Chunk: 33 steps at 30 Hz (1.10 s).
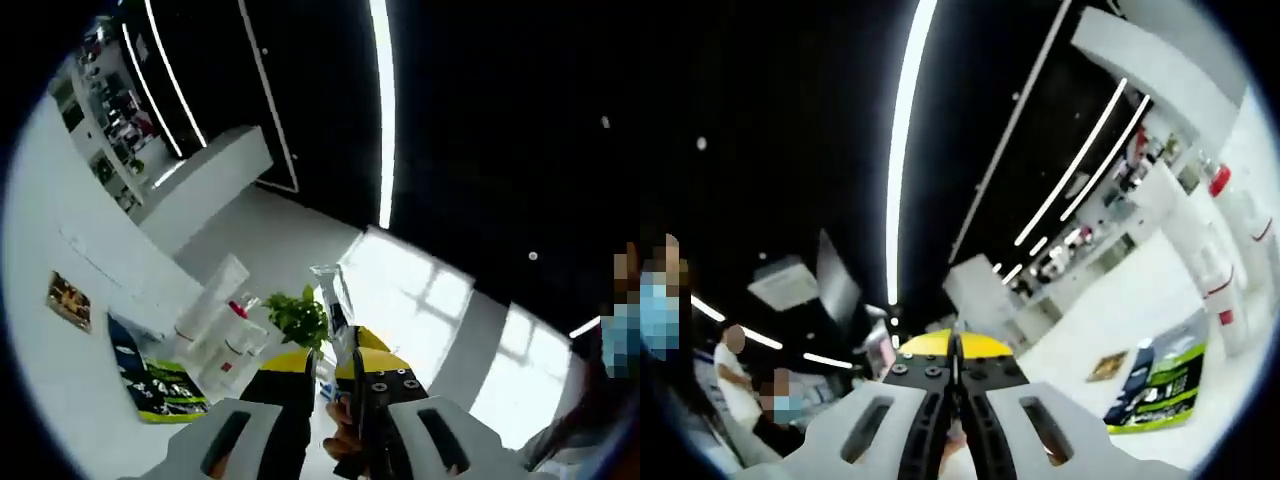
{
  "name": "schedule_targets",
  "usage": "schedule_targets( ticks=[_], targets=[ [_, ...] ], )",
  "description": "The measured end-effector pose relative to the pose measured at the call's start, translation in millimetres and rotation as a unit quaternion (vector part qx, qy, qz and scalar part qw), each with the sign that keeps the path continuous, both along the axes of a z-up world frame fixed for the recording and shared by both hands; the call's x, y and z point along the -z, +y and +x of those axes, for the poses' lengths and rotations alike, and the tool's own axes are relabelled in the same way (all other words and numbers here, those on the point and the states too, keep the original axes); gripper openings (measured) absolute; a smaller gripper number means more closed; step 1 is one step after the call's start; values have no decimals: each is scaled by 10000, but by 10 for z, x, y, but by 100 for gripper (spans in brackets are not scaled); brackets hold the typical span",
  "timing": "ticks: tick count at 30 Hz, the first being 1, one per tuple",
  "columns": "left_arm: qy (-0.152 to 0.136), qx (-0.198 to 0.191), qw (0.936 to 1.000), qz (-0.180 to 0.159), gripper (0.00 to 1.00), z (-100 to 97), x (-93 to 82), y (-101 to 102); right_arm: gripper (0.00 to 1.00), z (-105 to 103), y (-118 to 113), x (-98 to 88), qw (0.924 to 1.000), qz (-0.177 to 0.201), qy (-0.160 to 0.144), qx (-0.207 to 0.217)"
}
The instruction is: Arrange the skincare products in the storage area until every visible bottle or jar stands upright without overlapping.
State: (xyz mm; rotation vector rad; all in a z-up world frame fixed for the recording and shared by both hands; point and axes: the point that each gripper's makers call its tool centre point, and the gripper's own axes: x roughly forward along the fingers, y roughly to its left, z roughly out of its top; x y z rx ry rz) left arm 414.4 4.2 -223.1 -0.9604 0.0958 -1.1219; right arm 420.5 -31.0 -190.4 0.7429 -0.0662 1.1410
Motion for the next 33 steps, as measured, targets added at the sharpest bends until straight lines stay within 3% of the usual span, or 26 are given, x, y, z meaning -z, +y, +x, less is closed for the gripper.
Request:
schedule_targets(
  ticks=[3, 8, 11, 15, 22, 26, 28, 30, 33],
  targets=[
    [-66, 25, 10000, -18, 14, 5, 18, 0, 0, 8, 10, 25, 10000, -12, 27, 37],
    [-41, 28, 9999, -121, 3, 3, -19, 36, 0, 6, 66, 120, 9998, -22, 182, -26],
    [-82, 12, 9999, 61, 3, -13, -2, 53, 0, -12, 105, 162, 9996, -94, 248, -112],
    [-82, -117, 9997, 191, 2, 26, 26, 104, 0, -38, 191, 308, 9974, -717, 61, -30],
    [262, -207, 9994, 67, 1, 113, 95, 152, 0, -70, 342, 491, 9886, -1480, -219, 162],
    [465, -322, 9979, 316, 1, 166, 168, 196, 1, -16, 361, 610, 9805, -1893, -348, 391],
    [507, -561, 9962, 440, 1, 229, 202, 268, 0, 43, 308, 684, 9741, -2142, -348, 640],
    [724, -813, 9931, 438, 1, 313, 264, 360, 0, 95, 262, 687, 9720, -2175, -387, 798],
    [1283, -890, 9862, 549, 1, 411, 497, 370, 0, 150, 195, 658, 9757, -1992, -281, 868]
  ],
)
